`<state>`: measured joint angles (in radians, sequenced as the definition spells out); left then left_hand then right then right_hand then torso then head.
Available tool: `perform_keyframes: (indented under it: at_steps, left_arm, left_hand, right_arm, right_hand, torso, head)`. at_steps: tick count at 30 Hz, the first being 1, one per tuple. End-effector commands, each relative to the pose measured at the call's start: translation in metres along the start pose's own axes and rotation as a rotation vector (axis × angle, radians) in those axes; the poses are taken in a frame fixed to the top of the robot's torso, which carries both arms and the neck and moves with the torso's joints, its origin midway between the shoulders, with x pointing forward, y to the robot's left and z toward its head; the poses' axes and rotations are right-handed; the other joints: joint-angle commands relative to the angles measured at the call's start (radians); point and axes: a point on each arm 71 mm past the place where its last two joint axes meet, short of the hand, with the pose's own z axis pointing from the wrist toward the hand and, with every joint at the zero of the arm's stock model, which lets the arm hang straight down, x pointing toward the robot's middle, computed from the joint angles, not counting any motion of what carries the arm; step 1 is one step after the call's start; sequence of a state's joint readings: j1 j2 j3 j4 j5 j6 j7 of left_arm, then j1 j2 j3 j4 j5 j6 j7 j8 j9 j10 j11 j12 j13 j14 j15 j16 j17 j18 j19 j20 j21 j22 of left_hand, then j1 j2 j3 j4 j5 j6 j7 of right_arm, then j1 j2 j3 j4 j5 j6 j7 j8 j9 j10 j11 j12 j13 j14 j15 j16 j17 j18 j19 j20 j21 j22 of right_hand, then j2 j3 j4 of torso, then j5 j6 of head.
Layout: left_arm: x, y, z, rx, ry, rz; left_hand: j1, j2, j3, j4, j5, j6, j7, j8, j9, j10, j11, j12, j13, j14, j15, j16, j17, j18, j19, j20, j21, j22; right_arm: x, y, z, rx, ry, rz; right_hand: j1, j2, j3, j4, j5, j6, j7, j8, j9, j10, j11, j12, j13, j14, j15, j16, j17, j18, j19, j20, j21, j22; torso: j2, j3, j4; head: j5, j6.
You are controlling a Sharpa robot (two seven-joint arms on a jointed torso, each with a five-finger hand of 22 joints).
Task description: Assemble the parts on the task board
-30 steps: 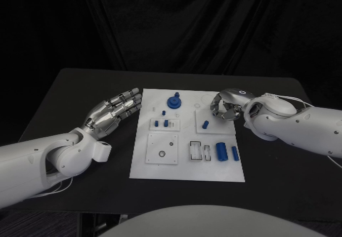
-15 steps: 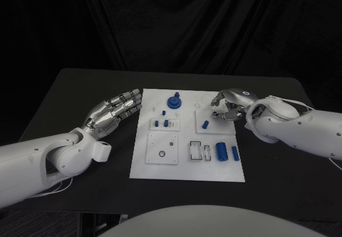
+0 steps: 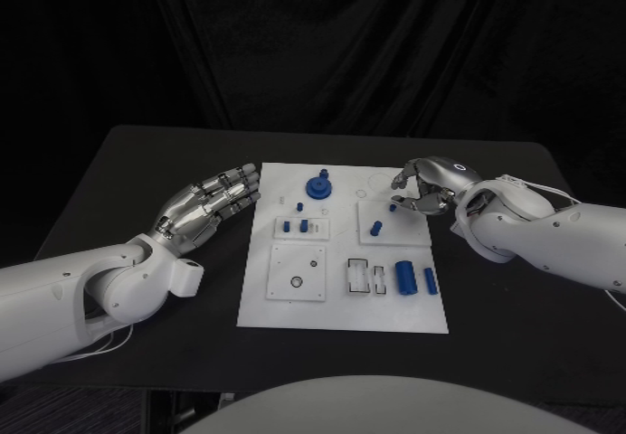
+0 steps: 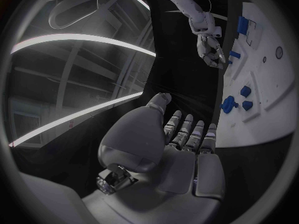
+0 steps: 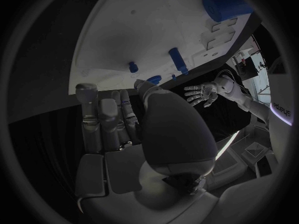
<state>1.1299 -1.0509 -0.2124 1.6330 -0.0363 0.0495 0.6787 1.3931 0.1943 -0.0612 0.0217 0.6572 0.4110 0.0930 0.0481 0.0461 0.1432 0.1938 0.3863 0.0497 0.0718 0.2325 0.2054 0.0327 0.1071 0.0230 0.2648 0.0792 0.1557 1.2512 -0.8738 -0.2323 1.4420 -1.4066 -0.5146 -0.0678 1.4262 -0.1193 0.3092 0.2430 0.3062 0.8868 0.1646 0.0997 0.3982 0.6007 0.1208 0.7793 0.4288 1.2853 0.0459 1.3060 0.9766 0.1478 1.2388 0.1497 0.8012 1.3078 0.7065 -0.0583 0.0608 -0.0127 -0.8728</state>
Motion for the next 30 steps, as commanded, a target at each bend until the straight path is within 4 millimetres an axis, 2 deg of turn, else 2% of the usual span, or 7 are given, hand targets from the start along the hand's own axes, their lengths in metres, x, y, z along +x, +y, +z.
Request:
perform_keyframes:
  at_steps: [1, 3, 7, 14, 19, 20, 30]
  left_arm:
    - [0.002, -0.01, -0.001, 0.156, 0.014, -0.009]
    - [0.002, -0.01, 0.0, 0.155, 0.014, -0.009]
    - [0.002, -0.01, 0.0, 0.154, 0.014, -0.009]
    - [0.002, -0.009, 0.0, 0.151, 0.013, -0.009]
    - [0.002, -0.009, 0.0, 0.149, 0.013, -0.009]
    - [0.002, -0.009, -0.001, 0.149, 0.013, -0.009]
    - [0.002, -0.008, -0.001, 0.145, 0.012, -0.009]
  left_hand:
    - [0.001, 0.009, 0.008, -0.004, -0.004, -0.003, 0.003, -0.002, 0.0, -0.007, 0.001, 0.003, -0.001, 0.002, 0.007, 0.008, 0.001, -0.005, 0.003, 0.007, 0.006, 0.002]
    - [0.001, 0.009, 0.011, -0.006, -0.004, -0.002, 0.004, -0.002, 0.0, -0.007, 0.003, 0.006, -0.001, 0.002, 0.008, 0.01, 0.001, -0.003, 0.004, 0.009, 0.006, 0.003]
    - [0.002, 0.01, 0.014, -0.009, -0.004, -0.001, 0.006, -0.001, 0.001, -0.006, 0.003, 0.007, -0.001, 0.003, 0.009, 0.012, 0.002, -0.002, 0.005, 0.011, 0.006, 0.003]
    - [0.002, 0.01, 0.018, -0.012, -0.004, 0.0, 0.007, -0.001, 0.001, -0.006, 0.005, 0.011, 0.0, 0.005, 0.01, 0.016, 0.002, -0.001, 0.006, 0.014, 0.006, 0.004]
    - [0.0, 0.01, 0.024, -0.015, -0.004, 0.005, 0.011, 0.0, 0.001, -0.003, 0.008, 0.018, 0.0, 0.007, 0.012, 0.022, 0.003, 0.001, 0.008, 0.018, 0.007, 0.005]
    - [-0.001, 0.01, 0.025, -0.016, -0.004, 0.005, 0.011, 0.0, 0.001, -0.003, 0.009, 0.019, 0.0, 0.007, 0.012, 0.023, 0.003, 0.002, 0.009, 0.019, 0.008, 0.007]
    - [-0.002, 0.01, 0.03, -0.019, -0.005, 0.005, 0.013, 0.0, 0.001, -0.002, 0.013, 0.023, 0.001, 0.009, 0.013, 0.028, 0.003, 0.004, 0.012, 0.022, 0.01, 0.009]
  right_arm:
    - [-0.002, 0.003, -0.001, -0.026, -0.024, 0.018]
    - [-0.001, 0.004, -0.002, -0.029, -0.017, 0.019]
    - [0.0, 0.005, -0.002, -0.031, 0.0, 0.021]
    - [0.002, 0.005, -0.003, -0.026, 0.032, 0.02]
    - [0.005, 0.004, -0.005, -0.027, 0.046, 0.022]
    - [0.005, 0.004, -0.005, -0.028, 0.049, 0.023]
    - [0.01, 0.002, -0.008, 0.002, 0.062, 0.011]
  right_hand:
    - [0.029, -0.012, 0.013, -0.019, 0.041, 0.016, 0.001, 0.008, 0.0, 0.025, -0.002, -0.003, -0.015, 0.008, -0.004, 0.007, 0.004, -0.006, 0.009, -0.003, 0.012, 0.078]
    - [0.04, -0.019, 0.024, -0.027, 0.056, 0.026, -0.001, 0.013, 0.001, 0.045, -0.005, -0.004, -0.024, 0.008, -0.005, 0.008, 0.003, -0.007, 0.01, -0.005, 0.017, 0.079]
    - [0.046, -0.028, 0.035, -0.033, 0.057, 0.029, -0.002, 0.014, -0.001, 0.08, -0.011, 0.006, -0.026, 0.011, -0.01, 0.012, 0.006, -0.008, 0.014, -0.009, 0.026, 0.081]
    - [0.031, -0.04, 0.041, -0.024, 0.032, 0.029, 0.002, 0.01, -0.008, 0.113, -0.014, 0.008, -0.033, 0.027, -0.013, 0.022, 0.02, -0.014, 0.032, -0.013, 0.06, 0.087]
    - [0.027, -0.045, 0.045, -0.022, 0.017, 0.041, -0.003, 0.012, -0.012, 0.133, -0.018, 0.005, -0.04, 0.03, -0.017, 0.022, 0.019, -0.014, 0.036, -0.015, 0.067, 0.088]
    - [0.023, -0.05, 0.045, -0.02, 0.003, 0.043, -0.003, 0.011, -0.015, 0.141, -0.02, 0.001, -0.043, 0.032, -0.018, 0.022, 0.019, -0.015, 0.038, -0.017, 0.069, 0.088]
    - [0.012, -0.063, 0.039, -0.014, -0.027, 0.034, -0.001, 0.002, -0.026, 0.14, -0.017, -0.014, -0.052, 0.03, -0.017, 0.017, 0.008, -0.013, 0.033, -0.017, 0.056, 0.084]
  torso:
    - [0.0, 0.0, -0.0003]
    - [0.001, 0.0001, -0.0001]
    - [0.0, 0.0003, -0.0005]
    - [0.001, 0.0013, 0.0005]
    - [0.002, 0.0013, 0.0013]
    - [0.001, 0.0011, 0.0003]
    - [0.001, 0.0006, 0.0002]
  head:
    - [0.0, 0.0]
    - [-0.001, 0.0]
    - [-0.001, 0.0]
    - [-0.003, 0.0]
    - [-0.004, 0.0]
    - [-0.002, 0.0]
    - [-0.003, 0.0]
